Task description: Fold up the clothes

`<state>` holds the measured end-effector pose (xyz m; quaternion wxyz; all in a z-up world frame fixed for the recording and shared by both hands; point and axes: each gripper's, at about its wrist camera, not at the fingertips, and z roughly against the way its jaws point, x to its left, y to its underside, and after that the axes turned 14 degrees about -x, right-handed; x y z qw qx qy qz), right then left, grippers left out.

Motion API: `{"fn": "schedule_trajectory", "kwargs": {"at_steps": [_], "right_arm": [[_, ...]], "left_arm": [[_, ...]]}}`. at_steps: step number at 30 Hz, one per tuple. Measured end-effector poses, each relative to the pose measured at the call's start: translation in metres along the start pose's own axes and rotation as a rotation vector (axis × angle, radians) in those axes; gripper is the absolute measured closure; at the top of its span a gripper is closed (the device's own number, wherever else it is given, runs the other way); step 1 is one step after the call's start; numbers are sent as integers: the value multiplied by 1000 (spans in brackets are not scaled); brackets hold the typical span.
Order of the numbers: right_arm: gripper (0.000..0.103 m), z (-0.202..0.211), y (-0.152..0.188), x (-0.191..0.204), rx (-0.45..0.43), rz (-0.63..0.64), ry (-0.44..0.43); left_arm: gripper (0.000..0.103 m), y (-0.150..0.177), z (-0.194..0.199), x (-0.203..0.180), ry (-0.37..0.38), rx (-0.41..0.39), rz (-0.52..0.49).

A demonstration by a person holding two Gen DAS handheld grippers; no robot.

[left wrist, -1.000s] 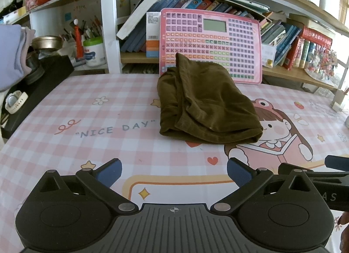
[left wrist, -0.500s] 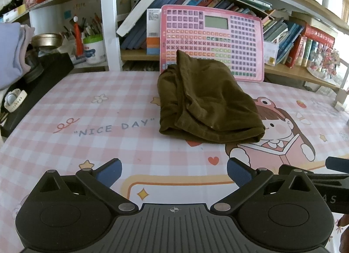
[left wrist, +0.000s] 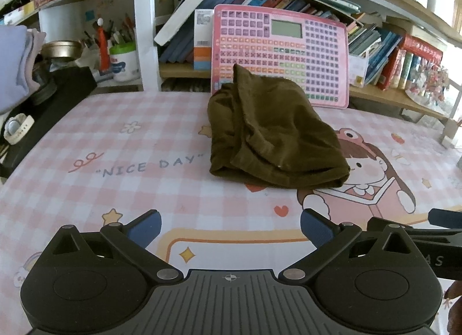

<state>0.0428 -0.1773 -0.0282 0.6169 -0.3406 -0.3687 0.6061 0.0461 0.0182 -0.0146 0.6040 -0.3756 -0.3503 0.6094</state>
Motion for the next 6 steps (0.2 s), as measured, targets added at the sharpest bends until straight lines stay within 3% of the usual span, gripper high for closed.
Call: {"fn": "schedule_trajectory", "kwargs": {"at_steps": [6], "right_arm": [[3, 0, 0, 0, 4, -3, 0]], "left_arm": [[0, -2, 1, -1, 2, -4, -2]]}}
